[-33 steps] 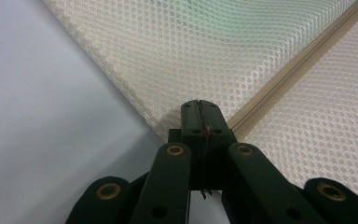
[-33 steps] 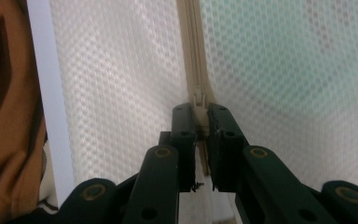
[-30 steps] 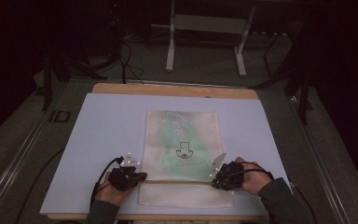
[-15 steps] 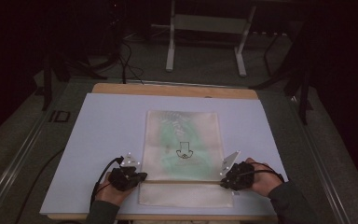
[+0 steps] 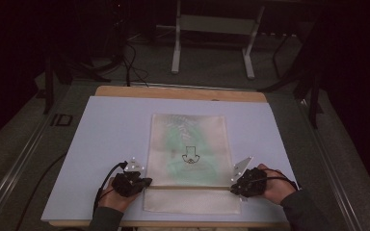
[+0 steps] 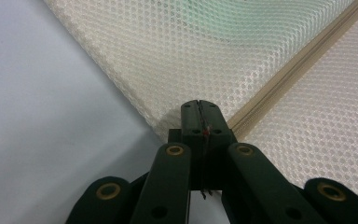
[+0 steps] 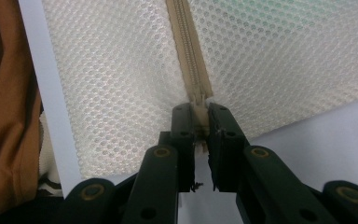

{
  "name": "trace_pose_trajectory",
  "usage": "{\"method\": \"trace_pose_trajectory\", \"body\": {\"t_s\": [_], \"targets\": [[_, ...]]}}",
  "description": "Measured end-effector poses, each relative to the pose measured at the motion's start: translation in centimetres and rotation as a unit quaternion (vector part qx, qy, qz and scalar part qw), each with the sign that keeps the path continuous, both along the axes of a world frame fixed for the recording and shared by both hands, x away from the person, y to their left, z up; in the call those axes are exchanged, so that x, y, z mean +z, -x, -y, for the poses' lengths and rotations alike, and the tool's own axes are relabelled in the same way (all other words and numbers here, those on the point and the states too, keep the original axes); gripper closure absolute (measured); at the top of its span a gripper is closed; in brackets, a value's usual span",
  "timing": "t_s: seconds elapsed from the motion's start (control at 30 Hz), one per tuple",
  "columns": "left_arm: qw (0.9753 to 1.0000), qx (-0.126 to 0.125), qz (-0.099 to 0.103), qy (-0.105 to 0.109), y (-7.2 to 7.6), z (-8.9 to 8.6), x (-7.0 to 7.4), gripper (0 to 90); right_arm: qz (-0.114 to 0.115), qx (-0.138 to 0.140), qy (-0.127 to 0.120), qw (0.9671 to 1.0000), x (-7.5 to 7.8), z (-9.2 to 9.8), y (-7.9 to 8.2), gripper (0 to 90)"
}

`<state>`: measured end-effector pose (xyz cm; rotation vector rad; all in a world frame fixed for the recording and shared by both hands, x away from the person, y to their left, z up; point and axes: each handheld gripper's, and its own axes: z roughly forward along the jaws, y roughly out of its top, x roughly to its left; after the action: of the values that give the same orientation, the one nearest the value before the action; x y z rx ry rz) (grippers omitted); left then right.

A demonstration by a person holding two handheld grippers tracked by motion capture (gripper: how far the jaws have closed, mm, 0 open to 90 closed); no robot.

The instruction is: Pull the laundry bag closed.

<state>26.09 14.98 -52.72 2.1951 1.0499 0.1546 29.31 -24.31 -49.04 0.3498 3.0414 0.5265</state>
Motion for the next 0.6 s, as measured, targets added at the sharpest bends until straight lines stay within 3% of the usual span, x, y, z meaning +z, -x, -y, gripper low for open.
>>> {"method": "trace_pose_trajectory", "body": {"t_s": [0.1, 0.3, 0.6], "targets": [[1.0000, 0.002, 0.000, 0.000, 0.0, 0.0, 0.0, 89.6, 0.000, -0.008, 0.003, 1.0000, 0.0, 0.2, -0.1, 74.8], [0.9999, 0.003, -0.002, 0.010, 0.0, -0.1, -0.1, 89.5, 0.001, -0.025, -0.017, 0.9996, 0.0, 1.0, -0.3, 62.8], [0.9999, 0.006, 0.000, 0.009, 0.0, -0.1, -0.1, 89.3, 0.011, -0.037, -0.037, 0.9986, 0.6, 1.6, -0.3, 58.6]]}}
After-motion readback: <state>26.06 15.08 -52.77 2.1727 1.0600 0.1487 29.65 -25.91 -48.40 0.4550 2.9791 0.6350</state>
